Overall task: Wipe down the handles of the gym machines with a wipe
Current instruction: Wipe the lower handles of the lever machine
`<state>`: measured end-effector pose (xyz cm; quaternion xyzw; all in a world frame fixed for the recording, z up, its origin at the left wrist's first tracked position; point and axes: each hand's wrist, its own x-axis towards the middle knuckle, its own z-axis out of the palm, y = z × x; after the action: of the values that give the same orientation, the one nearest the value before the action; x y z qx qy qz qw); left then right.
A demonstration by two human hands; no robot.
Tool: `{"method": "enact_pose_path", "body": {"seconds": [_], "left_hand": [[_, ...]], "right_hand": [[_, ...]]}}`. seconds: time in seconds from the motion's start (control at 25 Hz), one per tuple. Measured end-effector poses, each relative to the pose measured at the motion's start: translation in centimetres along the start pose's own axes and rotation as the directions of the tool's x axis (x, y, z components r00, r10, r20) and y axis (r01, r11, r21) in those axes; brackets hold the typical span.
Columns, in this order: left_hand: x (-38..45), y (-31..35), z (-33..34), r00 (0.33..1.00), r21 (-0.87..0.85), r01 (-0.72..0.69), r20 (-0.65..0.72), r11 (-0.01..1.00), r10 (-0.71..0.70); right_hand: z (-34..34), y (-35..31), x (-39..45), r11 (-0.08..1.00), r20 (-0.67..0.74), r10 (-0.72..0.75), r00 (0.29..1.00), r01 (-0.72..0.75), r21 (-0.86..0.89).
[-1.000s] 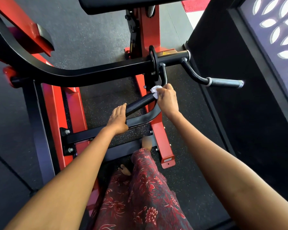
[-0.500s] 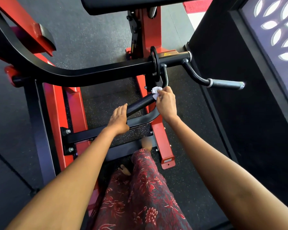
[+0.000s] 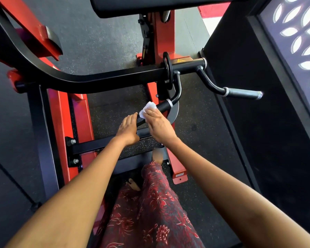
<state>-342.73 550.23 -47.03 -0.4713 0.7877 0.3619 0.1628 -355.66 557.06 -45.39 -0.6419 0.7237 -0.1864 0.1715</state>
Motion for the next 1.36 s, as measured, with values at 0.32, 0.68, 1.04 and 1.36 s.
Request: {"method": "enact_pose_path", "body": {"seconds": [0.32, 0.68, 1.04, 1.36], "left_hand": [[-0.2, 0.3, 0.2, 1.0, 0.079, 0.02, -0.007, 0.997, -0.019], [-0.2, 2.7, -0.9, 0.98, 0.334, 0.178, 0.028, 0.926, -0.199], [-2.4, 8.8, 1.9, 0.962, 0.388, 0.068, -0.269, 0.919, 0.042], [0.8, 23.4, 4.5, 0.975, 0.408, -0.041, -0.183, 0.912, 0.126]], "right_hand": [[-0.7, 1.6, 0.4, 0.983, -0.03, 0.18, 0.983, -0.181, -0.02], [-3.6, 4.1, 1.9, 0.965, 0.085, 0.137, 0.987, -0.113, -0.237], [-10.2, 9.9, -2.4, 0.94, 0.009, 0.332, 0.943, -0.331, 0.079], [-19.7, 22.5, -7.6, 0.946, -0.148, 0.279, 0.949, -0.245, 0.21]]}}
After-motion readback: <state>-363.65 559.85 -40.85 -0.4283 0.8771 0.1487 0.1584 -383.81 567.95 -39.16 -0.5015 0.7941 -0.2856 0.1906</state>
